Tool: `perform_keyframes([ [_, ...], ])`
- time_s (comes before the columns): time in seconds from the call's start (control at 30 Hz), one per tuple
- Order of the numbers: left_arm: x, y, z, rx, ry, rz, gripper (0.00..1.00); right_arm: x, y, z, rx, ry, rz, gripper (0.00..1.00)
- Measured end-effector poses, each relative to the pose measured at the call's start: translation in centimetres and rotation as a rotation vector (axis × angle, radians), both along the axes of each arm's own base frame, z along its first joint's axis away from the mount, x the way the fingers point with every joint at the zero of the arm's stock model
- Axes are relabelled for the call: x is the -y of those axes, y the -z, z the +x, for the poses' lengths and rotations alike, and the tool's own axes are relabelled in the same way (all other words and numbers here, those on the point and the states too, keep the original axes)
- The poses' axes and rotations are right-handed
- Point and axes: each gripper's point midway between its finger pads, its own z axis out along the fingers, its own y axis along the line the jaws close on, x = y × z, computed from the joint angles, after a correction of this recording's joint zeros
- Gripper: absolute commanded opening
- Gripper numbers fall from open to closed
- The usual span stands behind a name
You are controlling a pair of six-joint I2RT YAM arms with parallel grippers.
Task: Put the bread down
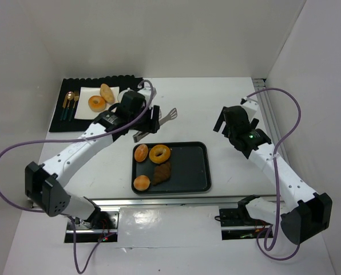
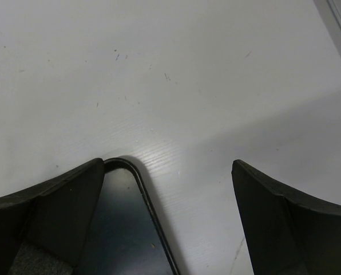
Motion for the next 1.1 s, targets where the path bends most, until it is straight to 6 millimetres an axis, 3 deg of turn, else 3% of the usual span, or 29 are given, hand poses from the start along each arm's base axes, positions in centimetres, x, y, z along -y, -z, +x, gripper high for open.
perform_keyframes([
  [0.1,1.4,0.6,2.7,0.015,-0.027,0.031,0.69,0.0,-0.2,0.2,0.01,0.002,0.002,0.99],
  [0.23,3.8,1.8,10.6,0.079,-0.152,0.118,0.69,0.0,-0.2,0.2,0.011,0.003,0.002,0.99],
  [0.33,4.1,4.9,15.7,0.121,-0.264,0.21,0.68,0.0,0.1,0.2,0.005,0.007,0.001,0.99],
  [0.4,3.5,7.8,17.4,0.117,-0.315,0.275,0.68,0.0,0.3,0.3,-0.002,0.012,-0.002,0.99],
  [0.53,1.6,11.4,19.0,0.121,-0.354,0.393,0.68,0.0,0.8,0.4,-0.016,0.015,-0.005,0.99],
  [0.8,0.6,11.0,22.1,0.208,-0.389,0.429,0.68,-0.1,1.7,0.6,-0.039,0.028,-0.005,0.99],
  [0.97,1.6,12.7,24.0,0.184,-0.364,0.392,0.69,-0.2,2.7,0.8,-0.067,0.04,-0.009,0.99],
  [1.03,1.3,14.3,24.0,0.151,-0.349,0.398,0.74,-0.2,2.8,0.8,-0.07,0.046,-0.007,0.99],
  [1.1,1.0,15.7,23.8,0.114,-0.332,0.408,0.85,-0.1,2.8,0.8,-0.068,0.052,-0.004,0.99],
])
